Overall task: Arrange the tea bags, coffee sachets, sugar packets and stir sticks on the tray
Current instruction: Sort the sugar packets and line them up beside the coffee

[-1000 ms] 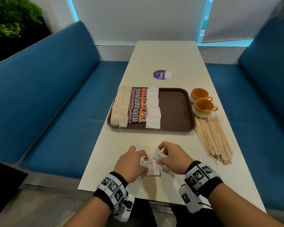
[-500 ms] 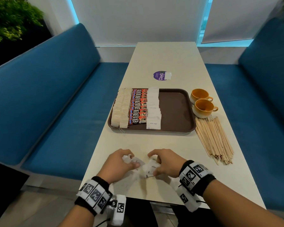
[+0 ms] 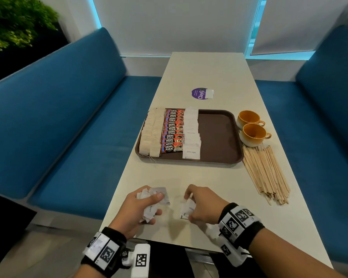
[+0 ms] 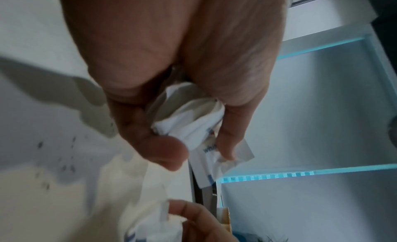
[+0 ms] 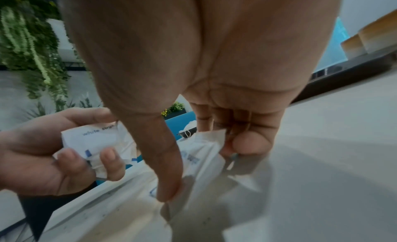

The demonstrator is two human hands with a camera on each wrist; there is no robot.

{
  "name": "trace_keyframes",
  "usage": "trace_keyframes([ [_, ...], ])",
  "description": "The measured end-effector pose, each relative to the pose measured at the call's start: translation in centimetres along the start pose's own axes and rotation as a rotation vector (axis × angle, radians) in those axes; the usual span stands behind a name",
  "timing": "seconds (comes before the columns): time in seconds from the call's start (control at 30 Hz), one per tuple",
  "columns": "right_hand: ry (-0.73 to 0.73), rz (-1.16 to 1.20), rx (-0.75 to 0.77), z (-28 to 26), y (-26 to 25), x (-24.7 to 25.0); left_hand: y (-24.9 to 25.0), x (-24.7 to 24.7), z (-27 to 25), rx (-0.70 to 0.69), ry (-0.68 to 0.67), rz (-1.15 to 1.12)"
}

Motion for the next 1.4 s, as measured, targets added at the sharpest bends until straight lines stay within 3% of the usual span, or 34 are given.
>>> trace_keyframes([
  [0.13,-0.011,-0.064,-0.008,-0.2,0.3,-0.2,-0.4,-1.2,-0.2,0.030,-0.053,-0.107],
  [0.3,0.009,-0.121,0.047,-0.6,0.2,-0.3,-0.5,-2.1,-0.8,0.028,-0.187,-0.080],
  [0.53,-0.020,0.005,0.038,-0.9,0.5,-0.2,-1.1,-2.7,-0.7,0.038,-0.174,-0.222],
  [0.6,0.035,0.088,0.017,-1.2,1.0,0.4,-1.3,-2.8,-0.8,0.071,-0.196,-0.302],
  [0.77,0.339,0.483,-0.023,-2.6,1.5,2.5,-1.4,-3.5,-0.9,0.099,-0.340,-0.471],
  [0.9,0.486,0.679,0.038,-4.0,0.1,4.1,-1.4,-5.1,-0.8,0.125,-0.360,-0.481],
  [1.1,0.616,0.490,0.179,-4.9,-1.2,4.4,-1.1,-7.5,-0.8,0.137,-0.384,-0.507],
  [1.4,0.449,0.333,0.349,-5.6,-1.7,3.5,-1.3,-7.9,-0.9,0.102,-0.386,-0.546],
])
Point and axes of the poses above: each hand's wrist, its own z-axis towards the middle knuckle, its own x-axis out of the back of the hand, y = z × x, the point moved 1 cm from there along z, towards the middle knuckle, and after that the axes turned 10 degrees about -z, right-handed, at the moved point
